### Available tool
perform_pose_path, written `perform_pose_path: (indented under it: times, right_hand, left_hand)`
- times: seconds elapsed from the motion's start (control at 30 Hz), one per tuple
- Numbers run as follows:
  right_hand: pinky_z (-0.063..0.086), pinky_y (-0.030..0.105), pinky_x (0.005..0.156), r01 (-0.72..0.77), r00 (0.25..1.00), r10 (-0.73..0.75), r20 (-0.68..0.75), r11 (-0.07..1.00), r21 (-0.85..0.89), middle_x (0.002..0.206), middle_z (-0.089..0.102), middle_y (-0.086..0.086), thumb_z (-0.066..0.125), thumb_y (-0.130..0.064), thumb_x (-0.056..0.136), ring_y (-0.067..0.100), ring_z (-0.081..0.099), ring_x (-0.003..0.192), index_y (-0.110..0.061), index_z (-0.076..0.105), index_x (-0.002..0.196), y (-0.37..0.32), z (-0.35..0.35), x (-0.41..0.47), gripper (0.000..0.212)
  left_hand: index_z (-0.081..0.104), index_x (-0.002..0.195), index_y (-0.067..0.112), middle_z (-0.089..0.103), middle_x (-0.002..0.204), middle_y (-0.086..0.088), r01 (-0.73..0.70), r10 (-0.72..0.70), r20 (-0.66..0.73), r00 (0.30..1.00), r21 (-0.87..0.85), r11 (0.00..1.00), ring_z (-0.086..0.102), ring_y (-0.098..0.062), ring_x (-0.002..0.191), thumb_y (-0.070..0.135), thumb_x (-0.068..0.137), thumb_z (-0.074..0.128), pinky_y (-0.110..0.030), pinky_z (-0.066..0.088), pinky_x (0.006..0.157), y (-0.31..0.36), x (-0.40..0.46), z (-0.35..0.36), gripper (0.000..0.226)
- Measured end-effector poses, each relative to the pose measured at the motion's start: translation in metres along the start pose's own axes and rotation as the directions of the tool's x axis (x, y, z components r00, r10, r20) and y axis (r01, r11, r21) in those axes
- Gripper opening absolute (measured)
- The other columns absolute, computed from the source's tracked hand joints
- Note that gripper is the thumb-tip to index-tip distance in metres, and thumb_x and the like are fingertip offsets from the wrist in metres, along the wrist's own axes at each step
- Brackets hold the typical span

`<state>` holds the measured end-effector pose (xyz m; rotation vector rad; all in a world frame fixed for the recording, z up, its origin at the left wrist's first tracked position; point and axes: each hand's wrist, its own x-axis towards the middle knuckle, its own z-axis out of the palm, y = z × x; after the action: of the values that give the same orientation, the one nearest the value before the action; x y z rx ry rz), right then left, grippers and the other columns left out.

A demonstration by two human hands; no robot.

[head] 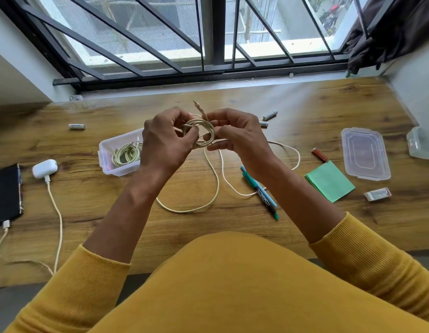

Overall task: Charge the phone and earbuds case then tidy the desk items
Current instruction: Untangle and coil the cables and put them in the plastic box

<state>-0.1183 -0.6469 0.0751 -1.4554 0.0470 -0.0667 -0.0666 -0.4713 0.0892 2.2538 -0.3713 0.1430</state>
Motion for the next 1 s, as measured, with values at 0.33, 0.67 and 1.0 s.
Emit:
perform_pose_path:
  times: [0.33,0.67,1.0]
  right_hand:
    - [0.062,0.04,0.088,-0.115,0.974,0.069,0.217,0.972,0.203,0.109,0.071,0.019,0.068,0.008,0.094,0.031,0.072,0.1,0.003,0.058,0.129,-0.01,-0.008,-0.002,0.037]
    - [0.06,0.051,0.099,-0.12,0.979,0.087,0.187,0.978,0.172,0.111,0.071,0.023,0.075,0.017,0.083,0.036,0.071,0.105,0.004,0.057,0.133,-0.012,-0.008,-0.001,0.054]
    - [0.062,0.052,0.093,-0.134,0.99,0.124,0.072,0.981,0.14,0.106,0.07,0.031,0.074,0.02,0.082,0.038,0.073,0.097,0.004,0.061,0.126,-0.013,-0.002,0.0,0.048]
  left_hand:
    - [0.06,0.116,0.014,0.069,0.1,0.0,-0.01,0.046,0.153,0.987,-0.224,0.975,0.076,-0.017,0.076,0.024,0.104,0.068,-0.031,0.063,0.059,-0.006,0.001,-0.001,0.017]
    - [0.064,0.117,0.01,0.07,0.099,-0.004,0.016,0.043,0.18,0.983,-0.31,0.951,0.077,-0.02,0.077,0.014,0.104,0.067,-0.038,0.065,0.062,-0.003,0.003,-0.007,0.013]
    - [0.07,0.112,0.015,0.073,0.093,-0.004,-0.007,0.042,0.129,0.991,-0.256,0.967,0.076,-0.019,0.069,0.017,0.1,0.074,-0.033,0.063,0.057,0.0,0.006,-0.014,0.013]
